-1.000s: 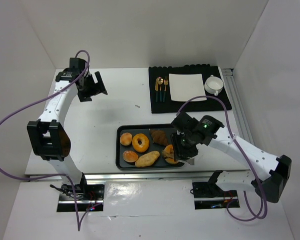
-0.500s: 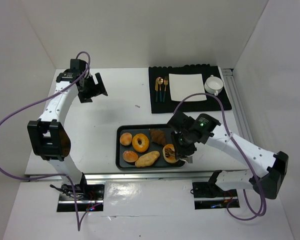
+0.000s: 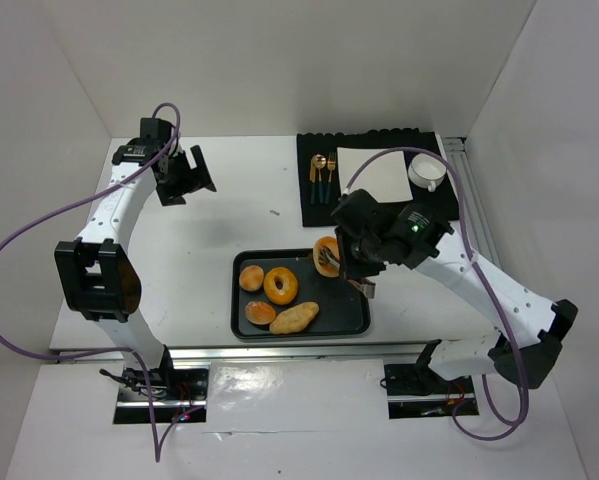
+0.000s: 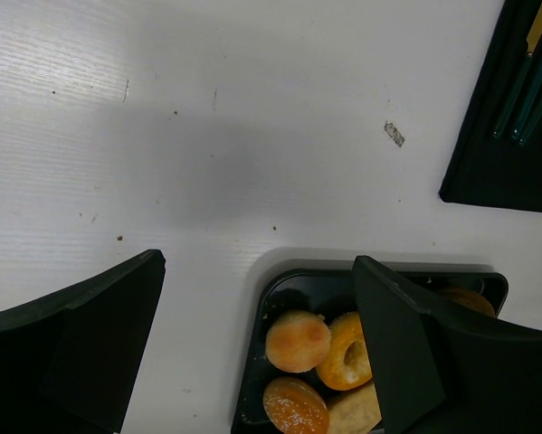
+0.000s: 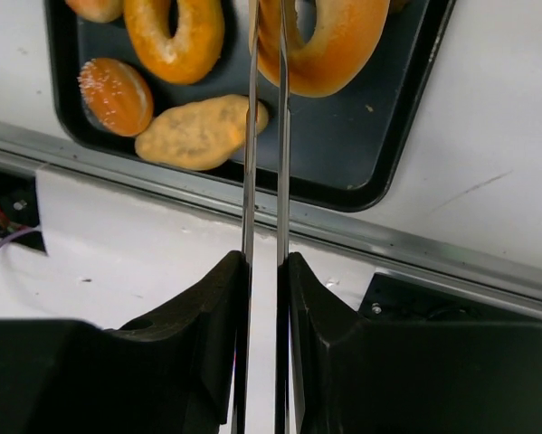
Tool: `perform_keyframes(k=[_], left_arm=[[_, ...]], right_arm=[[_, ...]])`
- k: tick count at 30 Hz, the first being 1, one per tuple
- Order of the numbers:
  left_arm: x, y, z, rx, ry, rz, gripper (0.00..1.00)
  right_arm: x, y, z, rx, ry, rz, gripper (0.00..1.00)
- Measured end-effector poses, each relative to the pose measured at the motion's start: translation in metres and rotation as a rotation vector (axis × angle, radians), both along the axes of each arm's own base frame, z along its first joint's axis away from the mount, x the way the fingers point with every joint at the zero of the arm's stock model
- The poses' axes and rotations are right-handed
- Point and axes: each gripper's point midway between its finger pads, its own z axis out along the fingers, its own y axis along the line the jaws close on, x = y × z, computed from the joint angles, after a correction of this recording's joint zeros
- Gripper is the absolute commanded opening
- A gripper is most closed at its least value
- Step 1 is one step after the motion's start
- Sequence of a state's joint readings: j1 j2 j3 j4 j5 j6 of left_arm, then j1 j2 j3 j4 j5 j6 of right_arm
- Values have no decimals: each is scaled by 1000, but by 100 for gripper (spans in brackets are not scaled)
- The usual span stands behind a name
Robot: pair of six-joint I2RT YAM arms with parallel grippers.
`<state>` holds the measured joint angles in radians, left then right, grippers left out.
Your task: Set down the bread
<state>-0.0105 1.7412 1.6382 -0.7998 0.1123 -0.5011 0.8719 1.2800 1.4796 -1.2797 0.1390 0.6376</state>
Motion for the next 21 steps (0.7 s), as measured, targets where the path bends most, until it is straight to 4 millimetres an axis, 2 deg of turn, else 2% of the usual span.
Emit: perform_keyframes(k=[6,12,17,21], left_arm=[[0,0,0,0,0,0,98],[2,0,3,-1,-8,-1,98],[4,-1,9,-2,-23,-2,98],[4,-3,9,-13,-22,-10,98]], right_arm=[[8,-6,-7,-43,6,-17,28],[32,-23,9,-62,-79,-113,28],[73,-49,32,-55,-205,-266,28],[122,-80,42,-56,-305,-400,28]])
